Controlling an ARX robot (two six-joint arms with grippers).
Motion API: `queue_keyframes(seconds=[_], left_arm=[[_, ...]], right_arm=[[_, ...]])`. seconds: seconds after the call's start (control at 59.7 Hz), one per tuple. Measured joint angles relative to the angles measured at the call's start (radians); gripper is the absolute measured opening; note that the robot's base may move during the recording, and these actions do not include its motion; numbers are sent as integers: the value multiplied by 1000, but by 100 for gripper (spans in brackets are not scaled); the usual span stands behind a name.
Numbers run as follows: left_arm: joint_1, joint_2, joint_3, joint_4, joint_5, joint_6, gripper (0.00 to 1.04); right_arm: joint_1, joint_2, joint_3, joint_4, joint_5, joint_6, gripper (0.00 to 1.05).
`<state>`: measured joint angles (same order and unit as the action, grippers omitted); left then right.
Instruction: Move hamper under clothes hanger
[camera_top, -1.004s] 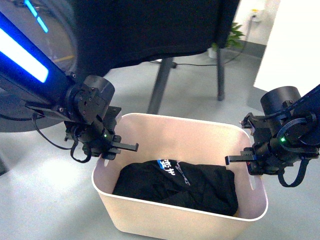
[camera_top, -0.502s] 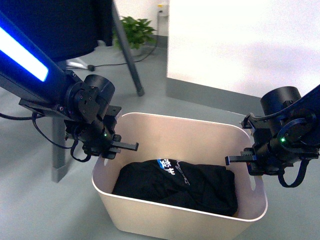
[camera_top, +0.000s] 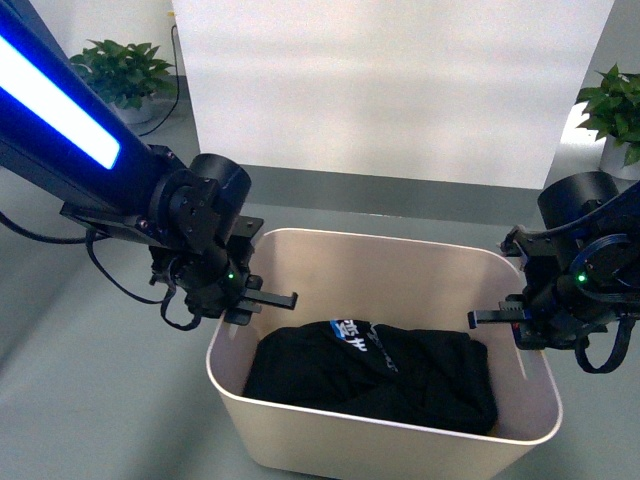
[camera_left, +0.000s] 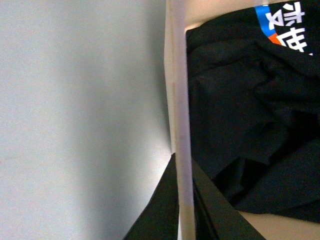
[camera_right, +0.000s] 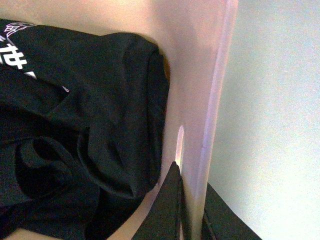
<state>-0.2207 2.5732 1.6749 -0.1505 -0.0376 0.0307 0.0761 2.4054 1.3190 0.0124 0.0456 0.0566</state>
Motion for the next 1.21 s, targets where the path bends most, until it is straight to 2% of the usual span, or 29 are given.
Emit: queue_keyframes(seconds=[0.469, 0.703, 0.82, 0.87, 0.954, 1.205], left_arm=[[41, 0, 0, 0, -19, 0, 4], [30, 0, 0, 0, -6, 0, 5], [24, 0, 0, 0, -10, 9, 21], [23, 0, 0, 0, -11, 13, 28], [23, -2, 0, 0, -3, 16, 46], [22, -8, 0, 0, -3, 19, 80]], right_arm=[[44, 0, 0, 0, -37, 0, 3], [28, 0, 0, 0, -30, 0, 3], [26, 0, 0, 0, -28, -4, 4], [28, 0, 0, 0, -29, -13, 11], [29, 0, 0, 0, -24, -27, 28], [32, -1, 0, 0, -40, -35, 64]])
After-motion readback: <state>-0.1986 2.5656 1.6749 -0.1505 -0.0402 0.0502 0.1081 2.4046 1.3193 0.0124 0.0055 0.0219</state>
